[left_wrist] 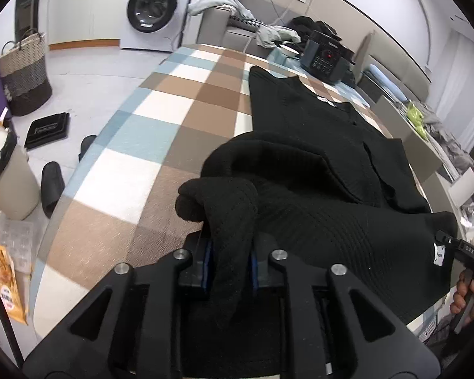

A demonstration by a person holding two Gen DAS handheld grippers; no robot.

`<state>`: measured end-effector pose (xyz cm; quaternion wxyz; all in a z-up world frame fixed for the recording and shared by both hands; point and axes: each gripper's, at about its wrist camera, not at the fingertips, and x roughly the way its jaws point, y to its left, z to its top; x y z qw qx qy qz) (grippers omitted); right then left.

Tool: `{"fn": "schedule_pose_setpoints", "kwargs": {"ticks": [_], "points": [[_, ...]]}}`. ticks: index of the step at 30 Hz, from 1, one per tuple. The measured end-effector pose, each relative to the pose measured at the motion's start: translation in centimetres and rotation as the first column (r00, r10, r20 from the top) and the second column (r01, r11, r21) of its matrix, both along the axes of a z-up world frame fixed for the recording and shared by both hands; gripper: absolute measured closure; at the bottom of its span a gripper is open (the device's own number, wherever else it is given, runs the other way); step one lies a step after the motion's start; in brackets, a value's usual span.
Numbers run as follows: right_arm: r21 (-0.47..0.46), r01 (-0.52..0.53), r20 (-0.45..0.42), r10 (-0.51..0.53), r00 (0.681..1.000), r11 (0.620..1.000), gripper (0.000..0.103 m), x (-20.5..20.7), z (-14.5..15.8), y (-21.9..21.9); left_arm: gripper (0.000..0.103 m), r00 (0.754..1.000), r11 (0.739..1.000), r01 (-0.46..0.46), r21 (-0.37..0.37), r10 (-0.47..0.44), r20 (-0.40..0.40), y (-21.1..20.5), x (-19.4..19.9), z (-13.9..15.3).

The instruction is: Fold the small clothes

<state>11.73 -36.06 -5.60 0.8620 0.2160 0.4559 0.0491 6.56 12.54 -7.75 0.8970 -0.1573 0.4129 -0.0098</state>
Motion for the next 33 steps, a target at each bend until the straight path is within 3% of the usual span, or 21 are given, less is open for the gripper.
{"fn": "schedule_pose_setpoints", "kwargs": {"ticks": [3,5,7,16,27,33], "points": [[0.048,0.014,0.029,-0.016,0.999,0.999,0.057,-1.4,0.6,-0.5,0.068,0.999,0.999,-0.038,-0.017,0.037,-0.019,0.8,-1.2,0.4],[0.057,0.026,0.044,-0.029,0.999,0.998,0.049,-2.9,0.9,-0.8,0.048,0.999,0.999,-0.045,-0.022,0.045,-0.007,1.1,-2.3,0.8],[0.072,0.039,0.052,-0.042,0.998,0.997,0.048,-4.6,0.9,-1.2,0.040,0.999,0.999,-0.049,-0.020,0.049,0.003,1.4,-3.4,1.1],[0.100,0.058,0.060,-0.064,0.996,0.993,0.048,-9.5,0.4,-2.0,0.039,0.999,1.000,-0.028,-0.010,0.027,-0.022,1.1,-7.6,0.5],[0.081,0.051,0.077,-0.058,0.995,0.995,0.049,-10.5,0.1,-1.7,0.039,0.998,0.998,-0.048,0.031,0.049,-0.029,1.4,-8.9,0.4],[0.070,0.050,0.081,-0.055,0.995,0.996,0.061,-10.1,-0.3,-1.7,0.040,0.996,0.997,-0.077,0.012,0.078,-0.032,2.0,-9.3,0.0]]}}
